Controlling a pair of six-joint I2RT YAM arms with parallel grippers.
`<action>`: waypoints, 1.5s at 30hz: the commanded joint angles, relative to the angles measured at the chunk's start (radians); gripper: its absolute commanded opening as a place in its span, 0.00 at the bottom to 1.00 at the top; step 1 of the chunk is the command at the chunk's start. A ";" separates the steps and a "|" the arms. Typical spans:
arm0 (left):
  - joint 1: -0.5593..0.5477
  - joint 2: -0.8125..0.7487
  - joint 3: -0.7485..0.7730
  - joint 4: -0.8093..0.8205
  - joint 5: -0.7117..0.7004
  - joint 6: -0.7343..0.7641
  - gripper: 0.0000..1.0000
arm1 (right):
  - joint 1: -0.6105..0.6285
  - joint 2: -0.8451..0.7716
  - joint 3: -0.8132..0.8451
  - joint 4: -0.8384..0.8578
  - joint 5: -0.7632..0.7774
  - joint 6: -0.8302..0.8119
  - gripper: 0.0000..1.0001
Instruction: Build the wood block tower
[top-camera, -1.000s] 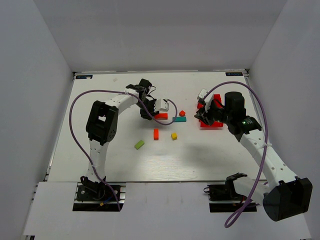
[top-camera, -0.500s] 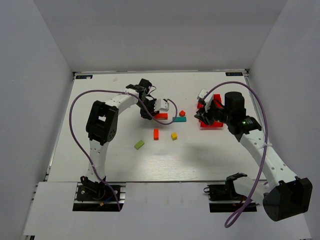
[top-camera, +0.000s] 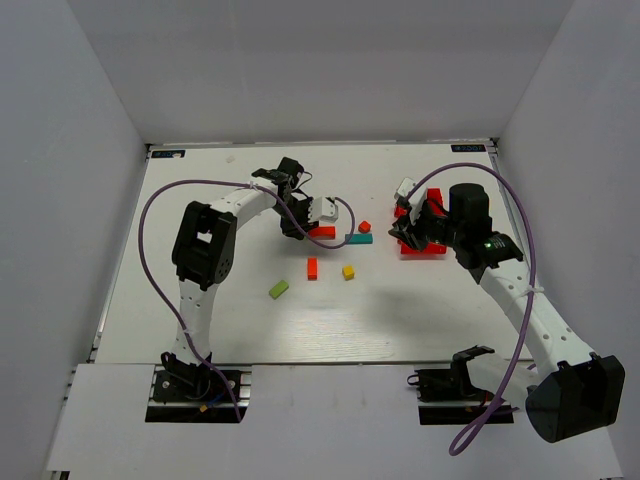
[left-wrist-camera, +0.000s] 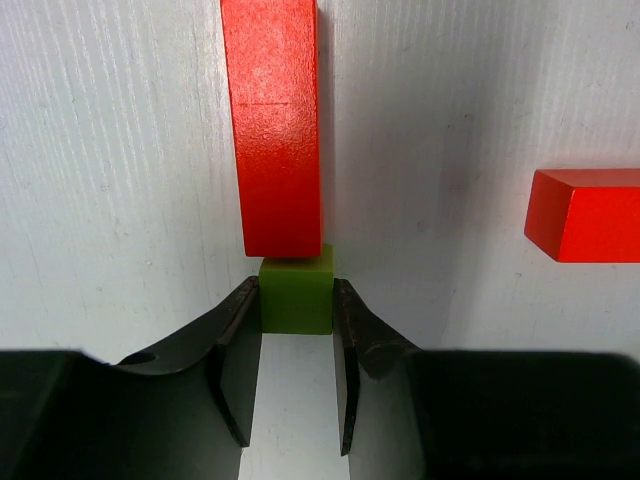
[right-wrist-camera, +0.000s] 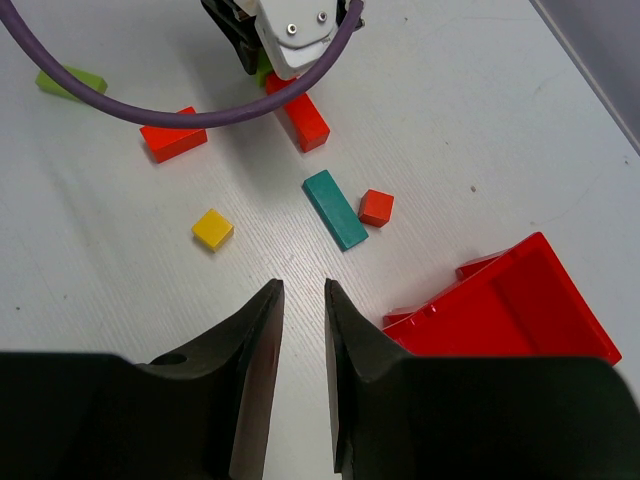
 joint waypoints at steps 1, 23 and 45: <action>0.005 0.003 0.021 0.000 0.003 -0.003 0.19 | 0.000 -0.007 -0.008 0.002 -0.012 -0.005 0.29; -0.004 0.012 0.021 0.000 0.003 -0.012 0.20 | 0.000 -0.004 -0.008 0.004 -0.012 -0.005 0.29; -0.004 0.021 0.040 0.000 0.003 -0.021 0.21 | 0.002 -0.005 -0.006 0.005 -0.013 -0.006 0.29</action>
